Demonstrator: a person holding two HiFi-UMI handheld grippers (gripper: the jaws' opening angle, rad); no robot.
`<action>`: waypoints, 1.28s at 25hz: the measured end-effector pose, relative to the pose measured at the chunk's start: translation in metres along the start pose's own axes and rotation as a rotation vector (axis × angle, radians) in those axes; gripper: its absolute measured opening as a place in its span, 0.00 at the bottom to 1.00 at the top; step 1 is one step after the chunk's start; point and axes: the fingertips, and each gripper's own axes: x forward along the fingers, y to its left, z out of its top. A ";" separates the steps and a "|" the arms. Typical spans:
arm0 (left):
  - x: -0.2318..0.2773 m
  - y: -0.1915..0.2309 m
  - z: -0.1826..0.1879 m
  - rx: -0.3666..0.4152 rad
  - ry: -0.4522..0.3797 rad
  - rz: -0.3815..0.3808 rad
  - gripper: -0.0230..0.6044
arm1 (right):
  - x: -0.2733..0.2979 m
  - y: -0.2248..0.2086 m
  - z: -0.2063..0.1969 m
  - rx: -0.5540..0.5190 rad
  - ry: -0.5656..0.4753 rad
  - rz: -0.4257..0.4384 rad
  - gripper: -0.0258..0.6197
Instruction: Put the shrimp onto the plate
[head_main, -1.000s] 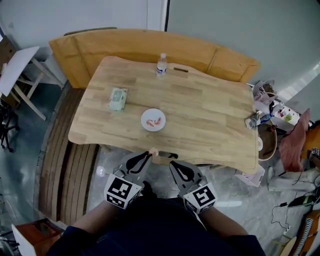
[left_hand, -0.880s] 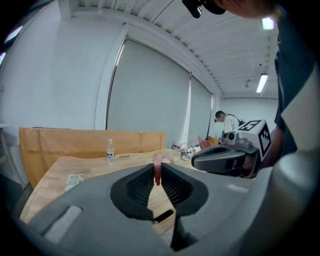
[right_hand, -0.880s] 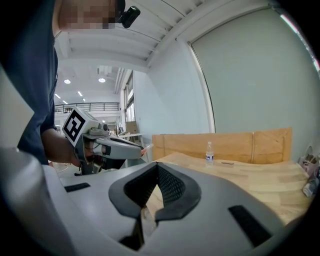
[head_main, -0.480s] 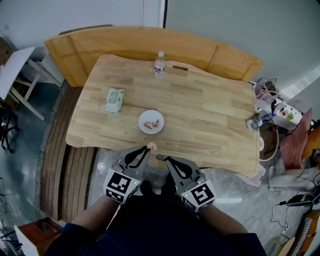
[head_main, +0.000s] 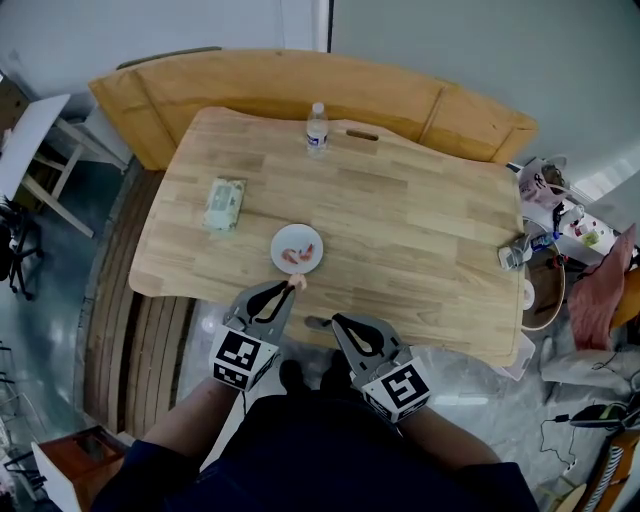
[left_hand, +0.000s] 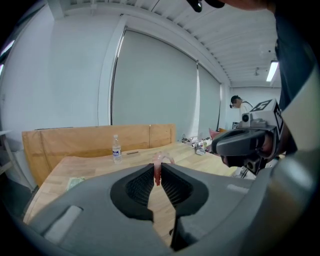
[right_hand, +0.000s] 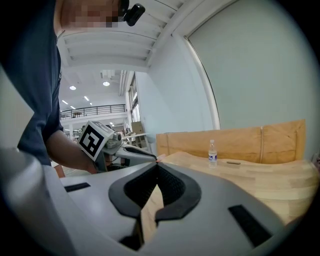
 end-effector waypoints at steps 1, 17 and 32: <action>0.005 0.003 -0.002 0.005 0.006 0.003 0.11 | 0.000 -0.003 -0.001 0.003 0.002 0.003 0.05; 0.069 0.052 -0.055 0.041 0.104 0.032 0.11 | 0.009 -0.030 -0.016 0.023 0.055 0.033 0.05; 0.132 0.100 -0.116 0.076 0.212 0.040 0.11 | 0.016 -0.055 -0.036 0.060 0.098 0.016 0.06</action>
